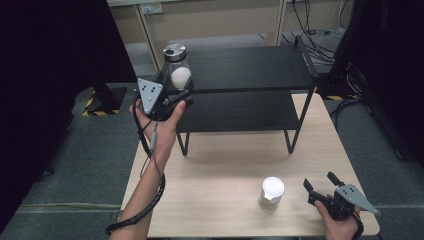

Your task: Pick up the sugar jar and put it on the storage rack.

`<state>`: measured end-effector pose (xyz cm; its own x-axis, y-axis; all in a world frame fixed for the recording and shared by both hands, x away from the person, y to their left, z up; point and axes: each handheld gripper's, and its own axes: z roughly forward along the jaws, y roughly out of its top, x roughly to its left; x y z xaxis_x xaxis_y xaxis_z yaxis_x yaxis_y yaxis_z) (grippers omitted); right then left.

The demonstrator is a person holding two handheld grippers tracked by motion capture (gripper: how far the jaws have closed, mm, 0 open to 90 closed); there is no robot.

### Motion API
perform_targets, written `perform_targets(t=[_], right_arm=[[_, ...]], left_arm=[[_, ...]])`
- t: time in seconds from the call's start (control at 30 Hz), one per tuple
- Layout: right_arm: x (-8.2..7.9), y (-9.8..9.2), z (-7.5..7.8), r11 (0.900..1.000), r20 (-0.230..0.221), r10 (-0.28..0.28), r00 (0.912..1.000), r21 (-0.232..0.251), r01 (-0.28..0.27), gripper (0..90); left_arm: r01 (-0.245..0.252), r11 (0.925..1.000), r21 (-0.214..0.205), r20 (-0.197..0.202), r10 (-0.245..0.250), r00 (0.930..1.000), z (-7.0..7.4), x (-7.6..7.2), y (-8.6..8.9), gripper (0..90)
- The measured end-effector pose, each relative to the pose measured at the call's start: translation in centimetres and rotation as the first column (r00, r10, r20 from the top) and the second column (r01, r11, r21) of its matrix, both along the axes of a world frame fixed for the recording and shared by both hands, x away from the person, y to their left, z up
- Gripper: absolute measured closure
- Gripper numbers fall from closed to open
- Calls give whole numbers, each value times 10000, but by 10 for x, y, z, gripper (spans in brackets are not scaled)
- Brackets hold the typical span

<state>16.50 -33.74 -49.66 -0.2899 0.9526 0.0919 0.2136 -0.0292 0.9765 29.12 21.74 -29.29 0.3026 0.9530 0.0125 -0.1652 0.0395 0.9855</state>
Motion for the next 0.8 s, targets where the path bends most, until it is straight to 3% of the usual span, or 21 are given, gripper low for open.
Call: perform_targets(t=[0.8], right_arm=[[0, 0, 0, 10000, -8, -14, 10000, -14, 14, 98]], left_arm=[[395, 9992, -6, 115, -395, 9992, -32, -16, 0, 124]])
